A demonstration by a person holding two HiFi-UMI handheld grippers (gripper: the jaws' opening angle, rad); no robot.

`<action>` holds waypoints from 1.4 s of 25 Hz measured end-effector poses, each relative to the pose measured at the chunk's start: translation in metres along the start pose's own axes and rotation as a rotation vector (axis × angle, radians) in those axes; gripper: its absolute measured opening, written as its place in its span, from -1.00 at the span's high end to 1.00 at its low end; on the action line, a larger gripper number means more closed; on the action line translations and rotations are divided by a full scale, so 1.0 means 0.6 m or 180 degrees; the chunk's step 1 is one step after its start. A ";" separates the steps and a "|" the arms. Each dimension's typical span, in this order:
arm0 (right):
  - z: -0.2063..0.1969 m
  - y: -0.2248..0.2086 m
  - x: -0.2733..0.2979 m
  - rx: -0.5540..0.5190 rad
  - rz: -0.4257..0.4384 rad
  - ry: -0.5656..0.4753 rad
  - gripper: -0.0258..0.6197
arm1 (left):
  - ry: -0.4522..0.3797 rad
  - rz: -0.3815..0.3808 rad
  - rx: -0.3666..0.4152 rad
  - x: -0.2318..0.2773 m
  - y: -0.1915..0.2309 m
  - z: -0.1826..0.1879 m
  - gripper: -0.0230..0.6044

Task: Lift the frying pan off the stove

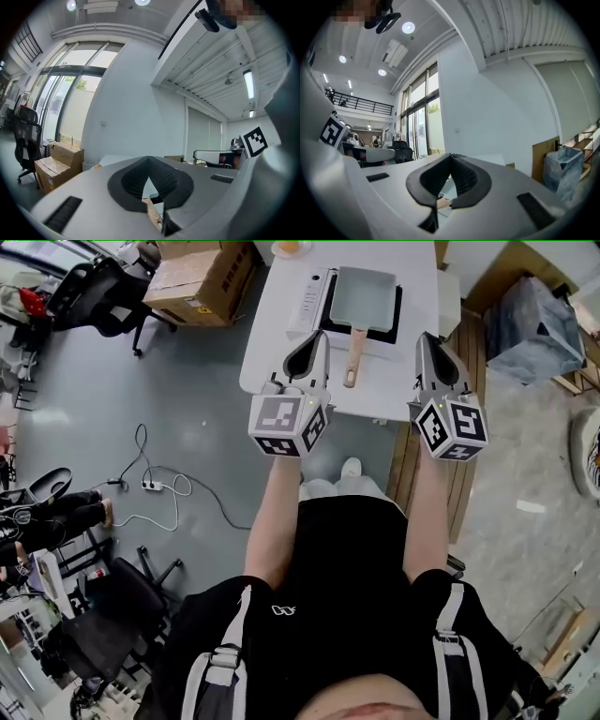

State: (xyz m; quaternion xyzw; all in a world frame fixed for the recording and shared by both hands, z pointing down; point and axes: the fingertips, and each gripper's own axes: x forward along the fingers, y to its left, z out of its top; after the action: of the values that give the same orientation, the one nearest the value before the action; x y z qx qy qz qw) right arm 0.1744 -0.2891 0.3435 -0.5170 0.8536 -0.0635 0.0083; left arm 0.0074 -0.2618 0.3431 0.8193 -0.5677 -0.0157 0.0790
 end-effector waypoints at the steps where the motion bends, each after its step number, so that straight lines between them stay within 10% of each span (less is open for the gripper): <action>1: -0.004 0.000 0.007 0.0006 0.0021 0.0019 0.92 | 0.0034 0.0009 0.0007 0.006 0.005 -0.006 0.93; 35: -0.079 0.015 0.112 -0.0041 0.0126 0.0351 0.92 | 0.0454 -0.0504 -0.0337 0.134 0.079 -0.094 0.93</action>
State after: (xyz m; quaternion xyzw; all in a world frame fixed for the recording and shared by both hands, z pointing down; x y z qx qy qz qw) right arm 0.1315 -0.3397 0.3932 -0.4958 0.8632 -0.0862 -0.0408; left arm -0.0014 -0.3466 0.4109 0.8552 -0.4926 0.0065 0.1609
